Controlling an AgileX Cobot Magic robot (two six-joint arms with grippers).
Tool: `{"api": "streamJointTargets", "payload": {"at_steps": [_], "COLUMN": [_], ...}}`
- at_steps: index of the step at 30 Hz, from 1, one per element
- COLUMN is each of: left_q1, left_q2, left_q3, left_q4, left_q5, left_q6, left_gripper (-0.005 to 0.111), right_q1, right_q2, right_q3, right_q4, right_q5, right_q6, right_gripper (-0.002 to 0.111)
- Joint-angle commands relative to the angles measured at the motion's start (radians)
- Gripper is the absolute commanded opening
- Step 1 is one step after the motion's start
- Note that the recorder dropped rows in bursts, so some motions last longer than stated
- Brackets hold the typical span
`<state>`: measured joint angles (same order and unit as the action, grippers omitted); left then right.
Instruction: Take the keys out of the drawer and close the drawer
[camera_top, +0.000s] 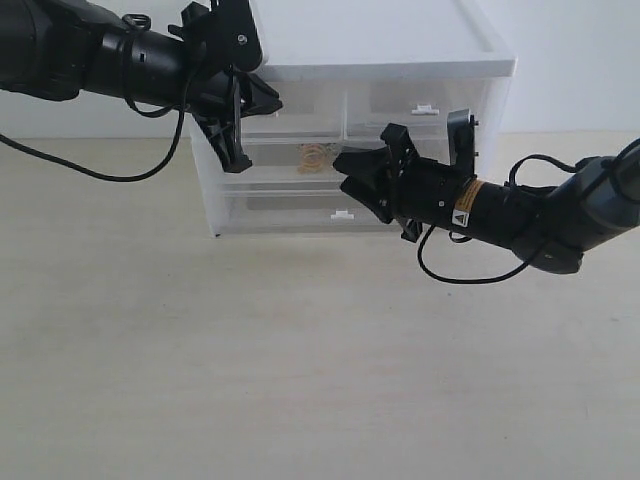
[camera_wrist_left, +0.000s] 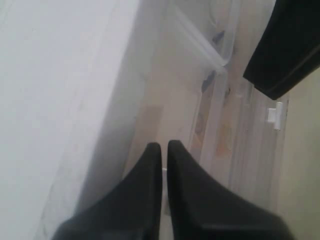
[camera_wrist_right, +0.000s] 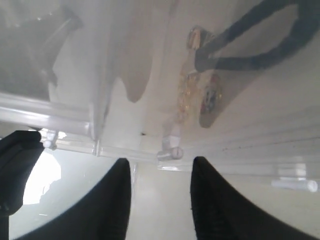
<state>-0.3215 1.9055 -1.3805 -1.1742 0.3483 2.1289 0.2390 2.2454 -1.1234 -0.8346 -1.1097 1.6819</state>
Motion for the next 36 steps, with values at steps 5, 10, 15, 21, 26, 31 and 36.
{"api": "streamJointTargets", "payload": {"at_steps": [5, 10, 15, 21, 26, 31, 36], "left_q1": [0.009, 0.009, 0.009, 0.009, 0.009, 0.009, 0.009], "left_q2": [0.011, 0.011, 0.011, 0.011, 0.011, 0.011, 0.011], "left_q3": [-0.016, -0.016, -0.016, -0.016, -0.016, -0.016, -0.016], "left_q4": [-0.011, -0.011, -0.011, -0.011, -0.011, -0.011, -0.011], "left_q5": [-0.112, -0.116, -0.116, -0.119, -0.121, -0.121, -0.121], "left_q6": [0.003, 0.003, 0.003, 0.003, 0.003, 0.003, 0.003], "left_gripper": [0.004, 0.004, 0.004, 0.004, 0.004, 0.004, 0.004], "right_q1": [-0.008, -0.008, -0.008, -0.008, -0.008, -0.008, -0.008], "right_q2": [0.001, 0.001, 0.001, 0.001, 0.001, 0.001, 0.001], "right_q3": [-0.018, -0.018, -0.018, -0.018, -0.018, -0.016, 0.003], "right_q4": [0.094, 0.114, 0.114, 0.119, 0.114, 0.092, 0.087], "right_q5": [-0.002, 0.000, -0.002, -0.021, -0.076, -0.076, -0.083], "right_q6": [-0.010, -0.019, -0.033, -0.055, -0.055, -0.055, -0.051], "right_gripper": [0.011, 0.013, 0.009, 0.000, 0.000, 0.000, 0.000]}}
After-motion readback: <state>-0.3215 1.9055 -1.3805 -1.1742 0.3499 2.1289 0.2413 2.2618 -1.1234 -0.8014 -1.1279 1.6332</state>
